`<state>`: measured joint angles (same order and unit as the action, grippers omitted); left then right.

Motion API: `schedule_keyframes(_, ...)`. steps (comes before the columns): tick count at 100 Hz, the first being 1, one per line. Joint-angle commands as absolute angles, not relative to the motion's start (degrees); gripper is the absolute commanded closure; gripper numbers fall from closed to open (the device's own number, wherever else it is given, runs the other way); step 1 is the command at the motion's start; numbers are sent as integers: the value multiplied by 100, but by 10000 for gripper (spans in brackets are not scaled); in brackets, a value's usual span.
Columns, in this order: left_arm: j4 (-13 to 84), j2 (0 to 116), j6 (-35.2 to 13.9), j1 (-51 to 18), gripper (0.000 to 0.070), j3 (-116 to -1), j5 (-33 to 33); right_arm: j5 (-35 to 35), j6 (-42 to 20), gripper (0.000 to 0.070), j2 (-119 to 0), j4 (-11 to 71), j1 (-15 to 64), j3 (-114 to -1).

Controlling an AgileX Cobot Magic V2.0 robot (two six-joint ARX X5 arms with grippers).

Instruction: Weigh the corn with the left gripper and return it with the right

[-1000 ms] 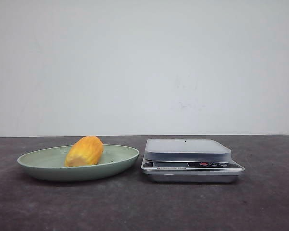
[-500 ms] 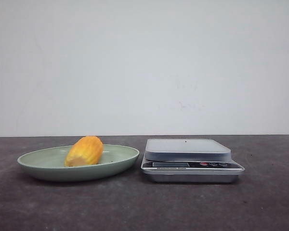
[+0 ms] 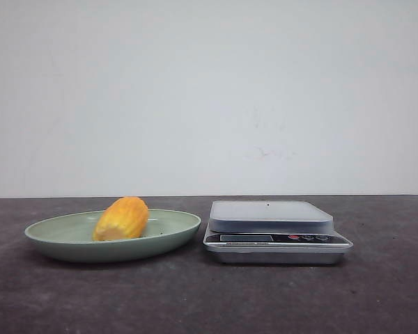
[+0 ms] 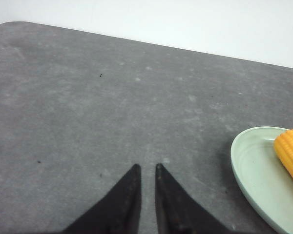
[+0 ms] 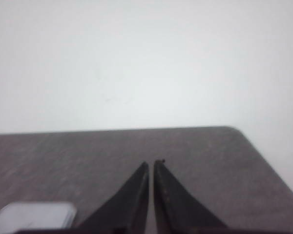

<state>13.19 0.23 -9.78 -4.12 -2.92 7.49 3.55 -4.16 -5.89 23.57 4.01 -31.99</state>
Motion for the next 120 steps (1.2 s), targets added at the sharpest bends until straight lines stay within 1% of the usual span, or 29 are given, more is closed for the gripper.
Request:
schedule_keyframes(1, 1367, 19, -906, -399, 678, -193, 742, 222, -290, 688, -360, 1765, 222, -2657)
schedule_keyframes(11, 1367, 19, -906, -399, 678, -193, 742, 134, -228, 688, -16, 1133, 97, -1831)
schedule_keyframes(18, 1365, 19, -906, -399, 678, -196, 742, 137, -211, 688, -25, 781, 95, -1374)
schedule_keyframes(32, 1367, 19, -906, -399, 678, -196, 742, 117, -196, 688, -25, 687, 97, -812)
schedule_keyframes(53, 1367, 19, -906, -399, 678, -196, 742, -222, -165, 688, -23, 683, 143, -82)
schedule_keyframes(61, 1367, 19, -906, -399, 678, -196, 742, -301, -58, 688, -23, 1041, 141, -73)
schedule_keyframes(75, 1367, 19, -906, -399, 678, -196, 742, -296, 67, 688, -23, 1015, 141, -73)
schedule_keyframes(120, 1367, 19, -906, -399, 678, -196, 742, -298, 62, 688, -23, 899, 141, -75)
